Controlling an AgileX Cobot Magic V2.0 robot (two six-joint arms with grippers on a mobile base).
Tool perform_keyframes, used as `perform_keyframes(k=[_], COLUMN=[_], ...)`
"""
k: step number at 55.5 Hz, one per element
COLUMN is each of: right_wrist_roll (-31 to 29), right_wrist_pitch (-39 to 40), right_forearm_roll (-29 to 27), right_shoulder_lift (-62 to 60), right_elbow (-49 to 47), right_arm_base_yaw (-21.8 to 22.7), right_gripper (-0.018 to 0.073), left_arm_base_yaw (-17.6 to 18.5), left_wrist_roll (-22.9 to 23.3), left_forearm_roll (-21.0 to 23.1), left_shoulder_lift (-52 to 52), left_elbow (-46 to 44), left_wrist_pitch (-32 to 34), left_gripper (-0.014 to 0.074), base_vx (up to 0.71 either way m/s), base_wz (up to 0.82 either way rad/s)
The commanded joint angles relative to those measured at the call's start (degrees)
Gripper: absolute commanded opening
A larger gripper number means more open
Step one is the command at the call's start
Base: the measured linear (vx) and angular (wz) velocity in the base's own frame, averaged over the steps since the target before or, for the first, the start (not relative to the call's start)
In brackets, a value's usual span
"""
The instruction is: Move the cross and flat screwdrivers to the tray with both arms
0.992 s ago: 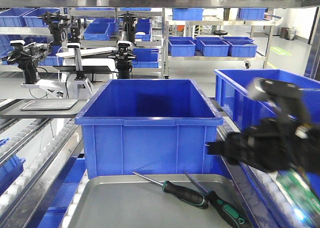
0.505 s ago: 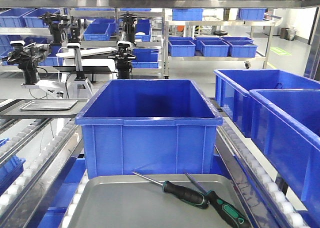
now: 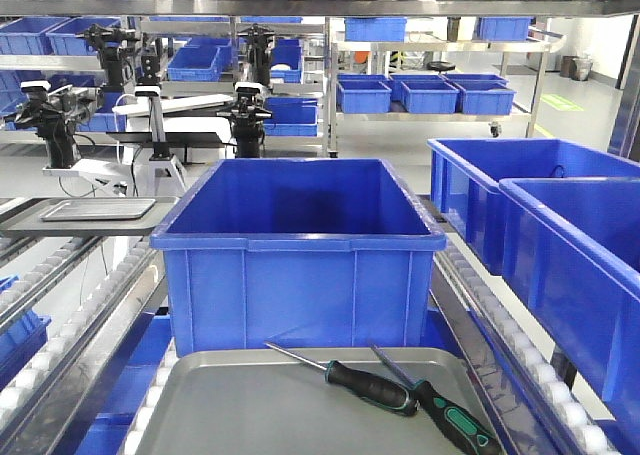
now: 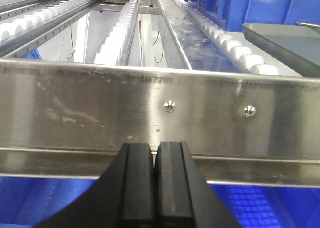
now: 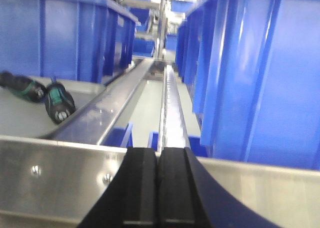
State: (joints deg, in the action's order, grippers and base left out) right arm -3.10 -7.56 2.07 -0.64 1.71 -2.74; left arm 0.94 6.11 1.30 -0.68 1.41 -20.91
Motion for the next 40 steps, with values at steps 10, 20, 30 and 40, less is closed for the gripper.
perform_keyframes(k=[10, 20, 30, 40], right_wrist_roll=[-0.1, -0.1, -0.1, -0.1], right_wrist_pitch=[3.8, 3.8, 3.8, 3.8], right_forearm_roll=[0.4, 0.4, 0.4, 0.4], right_shoulder_lift=[0.1, 0.1, 0.1, 0.1], right_elbow=[0.5, 0.5, 0.5, 0.5], right_arm_base_yaw=[0.4, 0.4, 0.4, 0.4], right_gripper=[-0.001, -0.001, -0.0008, -0.0008], left_arm_base_yaw=[-0.1, -0.1, -0.1, -0.1], left_wrist_roll=[0.5, 0.5, 0.5, 0.5], left_forearm_roll=[0.0, 0.0, 0.0, 0.0], left_shoulder_lift=[-0.1, -0.1, -0.1, -0.1], left_elbow=[-1.4, -1.4, -1.4, -1.4], left_wrist_pitch=[4.3, 4.3, 4.3, 4.3], left_gripper=[-0.0006, -0.0006, -0.0006, -0.0006], base_vx=[0.0, 0.0, 0.0, 0.0], base_wz=[0.0, 0.0, 0.0, 0.0])
